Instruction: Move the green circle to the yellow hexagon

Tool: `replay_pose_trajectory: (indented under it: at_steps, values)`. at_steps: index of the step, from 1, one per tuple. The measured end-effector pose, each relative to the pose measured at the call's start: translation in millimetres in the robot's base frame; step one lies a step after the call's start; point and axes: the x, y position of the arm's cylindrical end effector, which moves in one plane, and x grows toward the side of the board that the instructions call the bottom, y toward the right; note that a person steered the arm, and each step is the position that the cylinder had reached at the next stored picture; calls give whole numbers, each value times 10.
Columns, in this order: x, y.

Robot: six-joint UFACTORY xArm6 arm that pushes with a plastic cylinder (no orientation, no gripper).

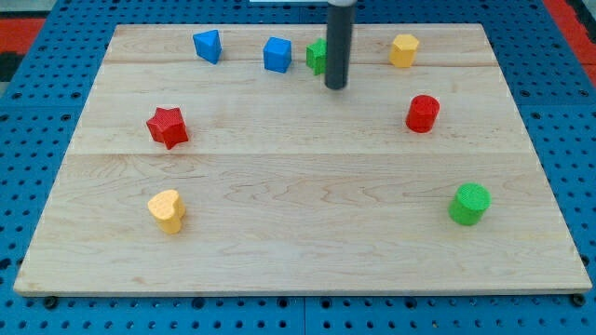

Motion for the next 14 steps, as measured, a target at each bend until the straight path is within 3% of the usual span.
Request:
replay_pose_trajectory:
  at_steps: [1, 2, 3, 4, 5, 6, 7, 8, 9, 12, 14]
  values:
    - [933, 516]
    - [1230, 813]
    - [1309, 736]
    - [1914, 730]
    - [2205, 1019]
    - [2198, 1563]
    - [1900, 1349]
    - [1780, 688]
    - [1635, 590]
    - [1353, 1388]
    - [793, 661]
